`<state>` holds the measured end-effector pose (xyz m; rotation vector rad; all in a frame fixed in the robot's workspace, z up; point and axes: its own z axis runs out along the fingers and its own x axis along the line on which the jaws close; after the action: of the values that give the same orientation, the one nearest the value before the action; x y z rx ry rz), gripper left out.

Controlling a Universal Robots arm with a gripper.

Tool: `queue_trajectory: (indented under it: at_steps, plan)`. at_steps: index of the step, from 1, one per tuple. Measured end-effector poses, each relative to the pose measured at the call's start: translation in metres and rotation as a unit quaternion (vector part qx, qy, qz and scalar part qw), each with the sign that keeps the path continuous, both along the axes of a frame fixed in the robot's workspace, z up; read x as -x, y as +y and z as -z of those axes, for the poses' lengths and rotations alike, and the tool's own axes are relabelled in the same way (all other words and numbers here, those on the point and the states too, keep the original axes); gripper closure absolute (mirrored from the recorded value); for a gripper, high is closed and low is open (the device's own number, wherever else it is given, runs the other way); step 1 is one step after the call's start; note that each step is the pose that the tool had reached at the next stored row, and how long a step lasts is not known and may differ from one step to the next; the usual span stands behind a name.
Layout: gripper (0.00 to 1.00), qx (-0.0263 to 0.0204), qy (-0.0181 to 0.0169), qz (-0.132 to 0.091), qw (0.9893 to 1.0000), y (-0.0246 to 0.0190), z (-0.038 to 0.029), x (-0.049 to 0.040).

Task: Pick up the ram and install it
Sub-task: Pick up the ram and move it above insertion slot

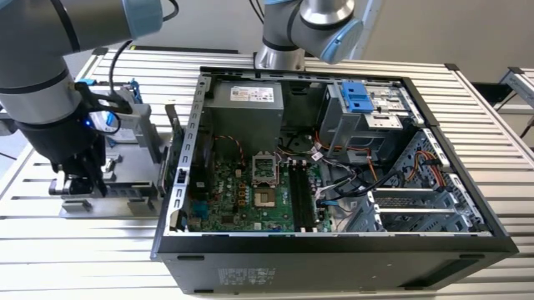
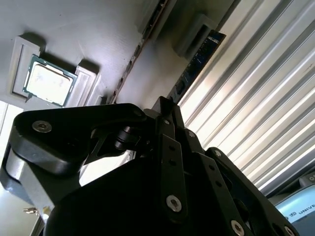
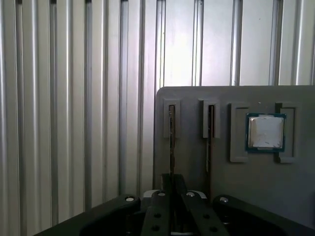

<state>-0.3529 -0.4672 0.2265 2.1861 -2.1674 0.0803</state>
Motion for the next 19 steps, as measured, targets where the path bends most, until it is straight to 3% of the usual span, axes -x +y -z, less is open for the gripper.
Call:
queue_trajectory:
  at_steps: [19]
  plan:
    - [1.0, 0.0001, 0.0, 0.0, 1.0, 0.0, -0.0124, 0.0002]
